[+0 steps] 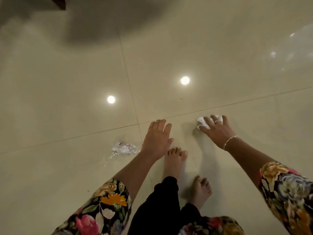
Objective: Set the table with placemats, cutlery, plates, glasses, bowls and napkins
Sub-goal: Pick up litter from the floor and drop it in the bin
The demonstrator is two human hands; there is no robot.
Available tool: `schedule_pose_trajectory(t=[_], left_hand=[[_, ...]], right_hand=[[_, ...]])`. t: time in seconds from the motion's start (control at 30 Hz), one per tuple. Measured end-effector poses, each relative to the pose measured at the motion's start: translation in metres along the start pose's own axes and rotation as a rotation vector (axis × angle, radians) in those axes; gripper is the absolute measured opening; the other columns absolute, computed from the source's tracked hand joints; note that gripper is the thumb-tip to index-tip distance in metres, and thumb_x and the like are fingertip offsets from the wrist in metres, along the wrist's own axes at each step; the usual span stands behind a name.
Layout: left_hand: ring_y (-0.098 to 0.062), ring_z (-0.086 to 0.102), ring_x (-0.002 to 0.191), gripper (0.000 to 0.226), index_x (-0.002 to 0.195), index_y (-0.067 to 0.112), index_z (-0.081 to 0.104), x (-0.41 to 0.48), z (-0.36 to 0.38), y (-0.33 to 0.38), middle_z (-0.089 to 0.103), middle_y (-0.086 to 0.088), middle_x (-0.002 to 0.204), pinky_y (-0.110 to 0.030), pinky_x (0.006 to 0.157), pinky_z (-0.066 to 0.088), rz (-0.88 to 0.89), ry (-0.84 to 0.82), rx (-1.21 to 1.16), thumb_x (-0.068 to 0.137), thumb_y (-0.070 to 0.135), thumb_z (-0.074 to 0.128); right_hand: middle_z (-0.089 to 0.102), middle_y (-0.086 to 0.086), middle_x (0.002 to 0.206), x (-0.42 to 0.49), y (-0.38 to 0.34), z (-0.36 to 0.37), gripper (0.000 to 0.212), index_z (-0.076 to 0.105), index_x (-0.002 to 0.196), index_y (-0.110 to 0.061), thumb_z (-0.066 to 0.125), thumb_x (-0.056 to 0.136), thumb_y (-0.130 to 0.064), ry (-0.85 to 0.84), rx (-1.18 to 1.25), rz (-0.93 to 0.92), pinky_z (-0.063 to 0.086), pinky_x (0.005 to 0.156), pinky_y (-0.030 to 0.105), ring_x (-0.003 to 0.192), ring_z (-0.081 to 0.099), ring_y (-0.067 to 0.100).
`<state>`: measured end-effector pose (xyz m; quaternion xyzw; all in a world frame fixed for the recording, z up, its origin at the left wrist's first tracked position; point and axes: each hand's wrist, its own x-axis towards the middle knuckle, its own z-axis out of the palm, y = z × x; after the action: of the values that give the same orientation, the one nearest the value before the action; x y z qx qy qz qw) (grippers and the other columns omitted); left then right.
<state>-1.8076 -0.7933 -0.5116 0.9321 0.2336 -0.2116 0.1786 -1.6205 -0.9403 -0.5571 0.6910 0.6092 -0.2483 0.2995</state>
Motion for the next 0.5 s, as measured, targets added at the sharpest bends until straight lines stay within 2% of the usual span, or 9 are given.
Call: schedule_pose_trajectory(t=[0.07, 0.1, 0.13, 0.2, 0.27, 0.4, 0.5], left_hand=[[-0.037, 0.052, 0.117, 0.049, 0.119, 0.002, 0.057, 0.005, 0.018, -0.013, 0.053, -0.022, 0.127, -0.045, 0.106, 0.034, 0.034, 0.014, 0.04, 0.08, 0.028, 0.071], [-0.038, 0.059, 0.107, 0.05, 0.11, 0.002, 0.062, 0.007, 0.027, -0.021, 0.06, -0.022, 0.116, -0.048, 0.099, 0.043, 0.036, 0.024, 0.043, 0.071, 0.027, 0.078], [-0.038, 0.062, 0.1, 0.051, 0.105, 0.002, 0.064, 0.008, 0.036, -0.029, 0.063, -0.021, 0.11, -0.049, 0.093, 0.047, 0.033, 0.039, 0.048, 0.065, 0.027, 0.083], [-0.038, 0.063, 0.096, 0.051, 0.103, 0.002, 0.065, 0.006, 0.05, -0.044, 0.064, -0.02, 0.107, -0.049, 0.09, 0.05, 0.026, 0.067, 0.038, 0.062, 0.026, 0.085], [-0.035, 0.064, 0.095, 0.051, 0.102, 0.003, 0.065, 0.002, 0.062, -0.057, 0.064, -0.018, 0.105, -0.046, 0.089, 0.052, 0.024, 0.07, 0.039, 0.061, 0.027, 0.085], [-0.032, 0.065, 0.088, 0.053, 0.101, 0.005, 0.067, -0.017, 0.079, -0.081, 0.065, -0.014, 0.102, -0.041, 0.086, 0.053, 0.001, 0.117, 0.063, 0.057, 0.027, 0.087], [-0.03, 0.065, 0.085, 0.06, 0.1, 0.006, 0.065, -0.029, 0.082, -0.105, 0.066, -0.012, 0.099, -0.04, 0.084, 0.054, -0.01, 0.124, 0.077, 0.051, 0.03, 0.089]], right_hand=[[0.027, 0.018, 0.148, 0.02, -0.002, 0.018, 0.052, 0.042, 0.131, -0.027, 0.058, 0.084, -0.009, 0.067, -0.011, -0.037, 0.031, 0.096, 0.063, 0.133, 0.034, 0.04], [0.015, 0.016, 0.152, 0.026, -0.001, 0.021, 0.051, 0.033, 0.135, -0.028, 0.048, 0.09, -0.009, 0.064, -0.002, -0.046, 0.028, 0.099, 0.061, 0.138, 0.024, 0.038], [0.011, 0.015, 0.152, 0.033, -0.001, 0.025, 0.05, 0.03, 0.135, -0.029, 0.044, 0.092, -0.009, 0.051, 0.017, -0.049, 0.032, 0.097, 0.059, 0.138, 0.021, 0.037], [0.017, 0.012, 0.147, 0.045, -0.002, 0.032, 0.043, 0.033, 0.131, -0.03, 0.043, 0.093, -0.013, 0.039, 0.029, -0.05, 0.046, 0.085, 0.048, 0.131, 0.03, 0.036], [0.026, 0.008, 0.139, 0.053, -0.003, 0.036, 0.037, 0.037, 0.128, -0.03, 0.042, 0.093, -0.017, -0.007, 0.035, -0.073, 0.05, 0.074, 0.038, 0.117, 0.044, 0.03], [0.035, 0.01, 0.133, 0.062, -0.011, 0.025, 0.037, 0.043, 0.126, -0.024, 0.039, 0.091, -0.012, -0.002, 0.125, -0.077, 0.047, 0.084, 0.039, 0.109, 0.048, 0.029], [0.04, 0.013, 0.132, 0.074, -0.019, 0.006, 0.043, 0.051, 0.122, -0.02, 0.044, 0.083, -0.002, 0.131, 0.245, -0.119, 0.046, 0.082, 0.039, 0.104, 0.05, 0.033]])
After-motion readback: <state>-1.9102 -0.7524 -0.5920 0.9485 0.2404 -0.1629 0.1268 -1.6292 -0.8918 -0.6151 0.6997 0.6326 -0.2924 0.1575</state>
